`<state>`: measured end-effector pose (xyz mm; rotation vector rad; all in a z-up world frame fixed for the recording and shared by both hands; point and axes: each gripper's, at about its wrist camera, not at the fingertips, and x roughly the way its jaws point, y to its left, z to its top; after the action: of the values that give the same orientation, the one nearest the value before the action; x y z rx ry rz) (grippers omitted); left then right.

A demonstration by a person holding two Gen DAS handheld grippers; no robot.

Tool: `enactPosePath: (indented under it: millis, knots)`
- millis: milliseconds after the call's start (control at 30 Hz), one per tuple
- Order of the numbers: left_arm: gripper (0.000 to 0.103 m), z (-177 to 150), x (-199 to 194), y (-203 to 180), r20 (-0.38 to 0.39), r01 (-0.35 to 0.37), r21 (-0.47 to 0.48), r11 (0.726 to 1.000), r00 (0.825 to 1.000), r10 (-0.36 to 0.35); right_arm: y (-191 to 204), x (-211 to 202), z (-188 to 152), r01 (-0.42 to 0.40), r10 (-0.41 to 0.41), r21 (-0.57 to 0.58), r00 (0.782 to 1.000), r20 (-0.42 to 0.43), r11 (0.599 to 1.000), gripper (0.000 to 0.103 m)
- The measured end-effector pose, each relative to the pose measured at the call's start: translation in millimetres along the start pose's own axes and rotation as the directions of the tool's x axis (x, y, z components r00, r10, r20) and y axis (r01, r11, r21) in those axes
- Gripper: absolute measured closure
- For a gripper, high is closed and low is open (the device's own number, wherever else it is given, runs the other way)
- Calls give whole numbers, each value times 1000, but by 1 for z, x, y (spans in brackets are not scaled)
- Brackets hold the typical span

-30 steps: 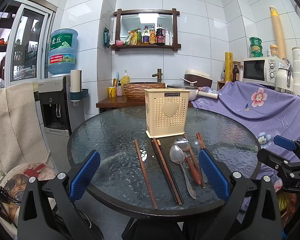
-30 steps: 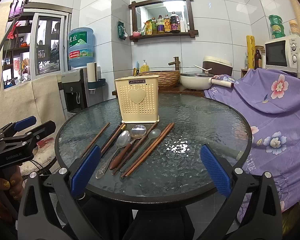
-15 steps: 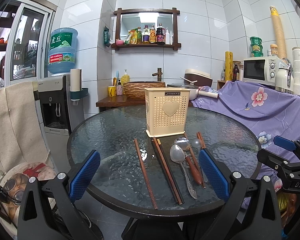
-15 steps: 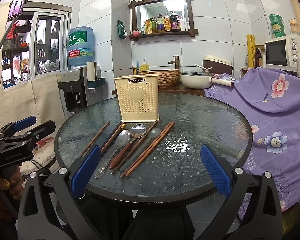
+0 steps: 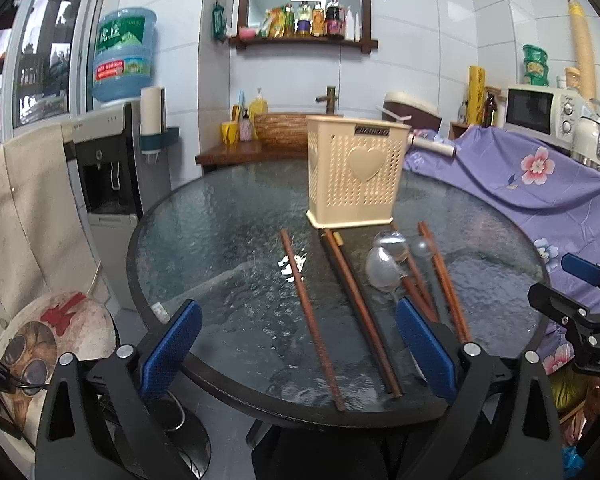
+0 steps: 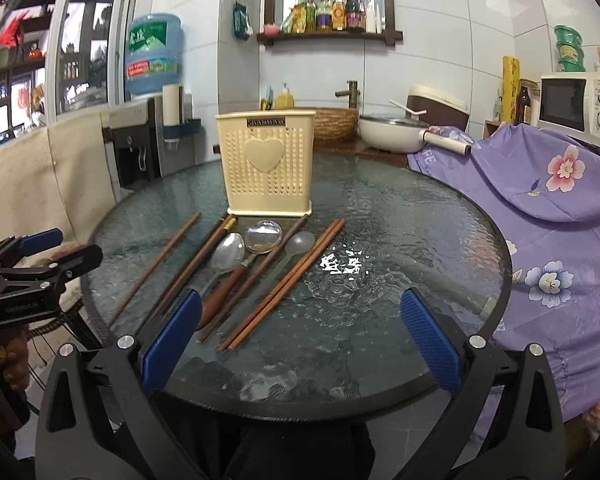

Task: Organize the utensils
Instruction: 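Lower left tool onto a brown chopstick and close while right grasps another brown chopstick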

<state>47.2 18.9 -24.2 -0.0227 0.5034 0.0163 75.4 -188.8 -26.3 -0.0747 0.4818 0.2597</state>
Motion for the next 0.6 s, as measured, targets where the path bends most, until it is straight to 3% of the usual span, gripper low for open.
enactPosePath:
  millis: [167,333,400,600]
  knots:
    - [21,15,31,17,-90,-10,-6,1000,996,9,-14,40,19,45,-47,-18,995,-84,999,6]
    - [29,36,63,21,-151,-2,11,1000,989,4,-43,94,46,48,-31,85,980,-197,995,31]
    - [30,40,75,19,-170,-3,32,999,985,8,-48,111,51,61,-36,97,971,-236,993,35]
    - [30,46,99,17,-208,-14,64,998,978,27,-43,154,49,57,-22,94,941,-338,994,37]
